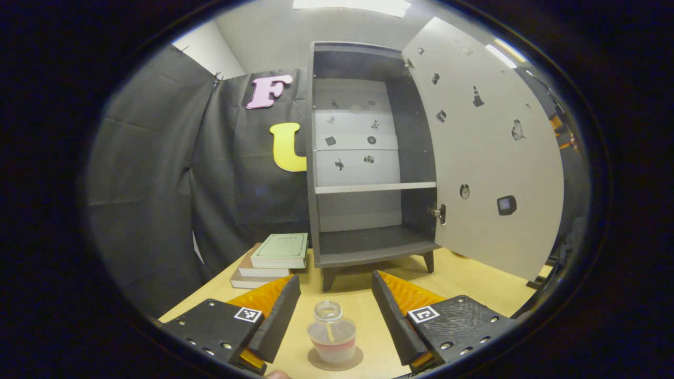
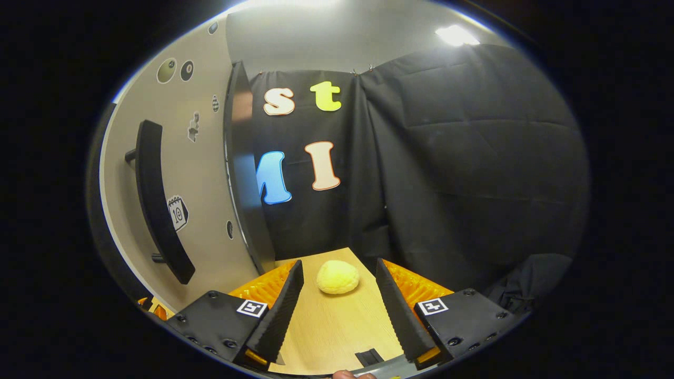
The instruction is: Open the cabinet door with the right hand, grasp the bottle in the cabinet with the left hand and place it on the coaster, then close the cabinet door with the right hand.
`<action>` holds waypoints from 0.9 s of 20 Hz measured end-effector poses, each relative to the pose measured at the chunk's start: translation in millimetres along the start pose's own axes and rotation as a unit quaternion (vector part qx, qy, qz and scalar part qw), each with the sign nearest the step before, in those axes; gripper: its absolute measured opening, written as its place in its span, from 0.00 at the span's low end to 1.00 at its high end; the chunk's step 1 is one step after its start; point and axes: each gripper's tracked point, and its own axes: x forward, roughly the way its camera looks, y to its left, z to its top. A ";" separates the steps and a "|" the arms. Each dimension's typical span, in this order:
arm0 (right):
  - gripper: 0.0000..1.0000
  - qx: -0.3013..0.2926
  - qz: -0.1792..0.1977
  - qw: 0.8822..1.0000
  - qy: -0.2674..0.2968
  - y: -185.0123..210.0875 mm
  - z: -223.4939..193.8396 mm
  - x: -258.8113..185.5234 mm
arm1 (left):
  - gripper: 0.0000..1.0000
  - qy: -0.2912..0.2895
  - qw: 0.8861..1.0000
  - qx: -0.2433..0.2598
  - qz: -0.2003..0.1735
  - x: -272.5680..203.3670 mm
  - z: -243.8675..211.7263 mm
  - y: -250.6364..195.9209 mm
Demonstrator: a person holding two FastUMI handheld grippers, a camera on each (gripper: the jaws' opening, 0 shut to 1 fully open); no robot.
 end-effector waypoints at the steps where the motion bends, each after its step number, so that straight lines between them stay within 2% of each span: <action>1: 0.88 0.005 -0.001 1.000 0.000 -1.8 0.9 -2.4 | 0.85 -0.002 1.000 0.000 0.000 -3.5 12.1 -2.5; 6: 0.88 -0.010 -0.012 1.000 -0.017 -20.9 14.7 -0.8 | 0.83 -0.003 1.000 -0.023 0.003 -27.6 71.6 -5.0; 9: 0.88 -0.021 -0.007 0.999 -0.032 -27.0 27.0 5.9 | 0.84 0.011 0.999 -0.048 0.022 -41.9 100.4 0.9; 14: 0.88 -0.039 0.033 0.998 -0.042 -22.3 32.5 13.1 | 0.83 0.031 0.995 -0.077 0.060 -66.3 129.7 -12.9; 18: 0.88 -0.052 0.073 0.995 -0.046 -14.3 43.9 19.2 | 0.83 0.038 0.994 -0.069 0.072 -81.3 165.3 -26.9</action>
